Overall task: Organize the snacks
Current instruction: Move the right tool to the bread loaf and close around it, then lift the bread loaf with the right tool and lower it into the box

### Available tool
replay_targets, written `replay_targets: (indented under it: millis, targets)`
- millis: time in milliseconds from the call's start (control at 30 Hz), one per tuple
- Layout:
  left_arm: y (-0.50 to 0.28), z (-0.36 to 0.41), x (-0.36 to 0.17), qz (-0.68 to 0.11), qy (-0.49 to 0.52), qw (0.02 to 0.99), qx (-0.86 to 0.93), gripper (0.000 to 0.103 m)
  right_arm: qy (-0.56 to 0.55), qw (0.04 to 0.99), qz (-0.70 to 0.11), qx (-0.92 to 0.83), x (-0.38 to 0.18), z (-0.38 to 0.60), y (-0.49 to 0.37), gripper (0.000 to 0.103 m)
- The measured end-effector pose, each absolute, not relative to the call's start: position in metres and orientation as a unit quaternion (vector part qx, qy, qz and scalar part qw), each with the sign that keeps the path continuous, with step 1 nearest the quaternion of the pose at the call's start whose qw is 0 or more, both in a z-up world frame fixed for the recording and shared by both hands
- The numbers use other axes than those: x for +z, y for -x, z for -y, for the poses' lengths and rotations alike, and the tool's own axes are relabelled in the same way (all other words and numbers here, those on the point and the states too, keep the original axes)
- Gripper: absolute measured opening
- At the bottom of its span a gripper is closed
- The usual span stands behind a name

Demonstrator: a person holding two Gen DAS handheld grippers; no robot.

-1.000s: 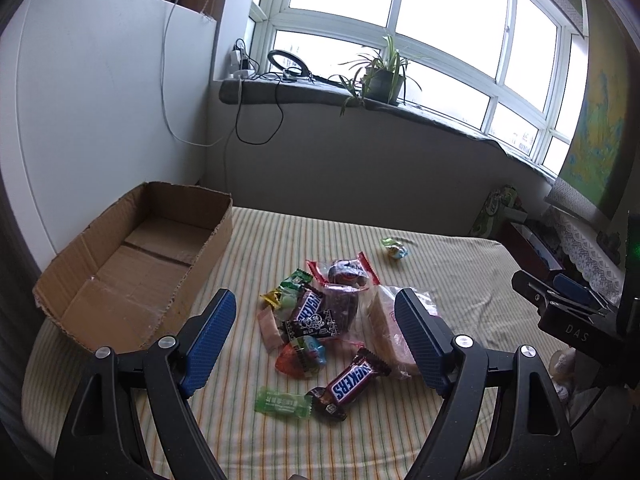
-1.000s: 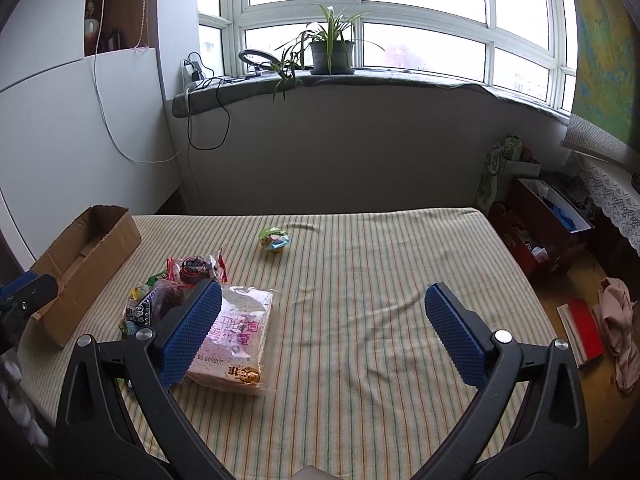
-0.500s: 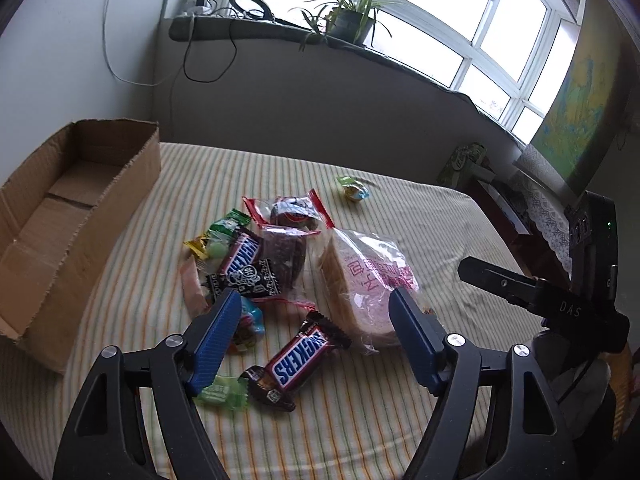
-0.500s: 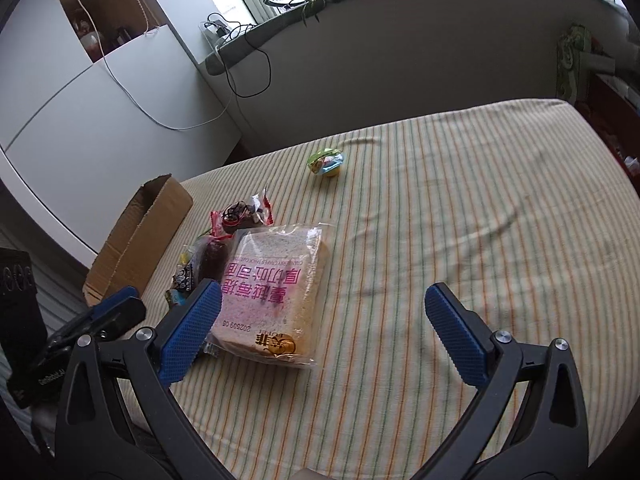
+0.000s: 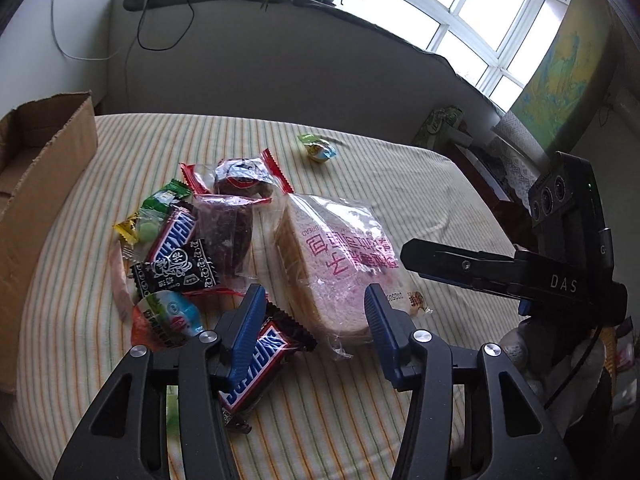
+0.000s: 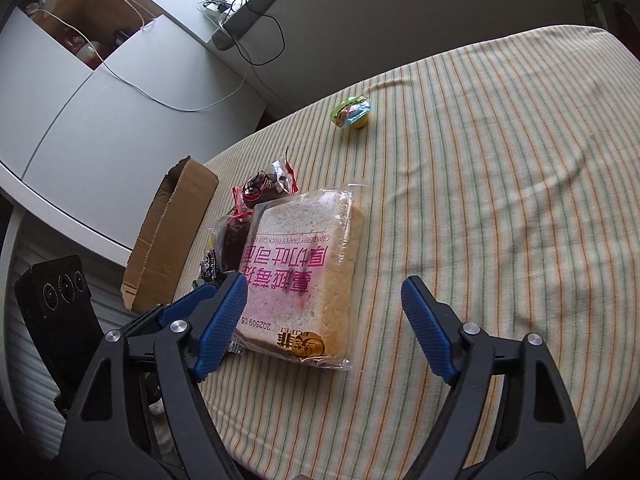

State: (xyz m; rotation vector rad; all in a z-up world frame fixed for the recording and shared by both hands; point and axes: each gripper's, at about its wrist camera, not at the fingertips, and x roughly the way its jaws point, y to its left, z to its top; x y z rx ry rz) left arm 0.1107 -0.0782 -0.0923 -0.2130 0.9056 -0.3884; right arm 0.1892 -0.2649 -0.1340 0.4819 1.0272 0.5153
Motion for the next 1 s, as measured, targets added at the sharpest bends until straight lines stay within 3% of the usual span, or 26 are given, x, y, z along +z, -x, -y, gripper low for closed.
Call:
replay_targets:
  millis: [133, 367, 500, 1000]
  targets:
    - [-0.115, 0.083, -0.096, -0.441, 0.098, 0.870, -0.196, 0.050, -0.248, 0.793, -0.496, 0.253, -0.144, 0.264, -0.198, 0.071]
    - [-0.126, 0.089, -0.104, -0.458, 0.099, 0.858, -0.211, 0.050, -0.252, 0.782, -0.506, 0.262, -0.150, 0.257, -0.210, 0.068]
    - [-0.132, 0.091, -0.108, -0.465, 0.103, 0.852, -0.218, 0.050, -0.250, 0.774, -0.515, 0.270, -0.153, 0.251, -0.214, 0.057]
    - [-0.127, 0.091, -0.098, -0.450, 0.114, 0.856, -0.228, 0.050, -0.223, 0.787, -0.509, 0.267, -0.129, 0.236, -0.209, 0.055]
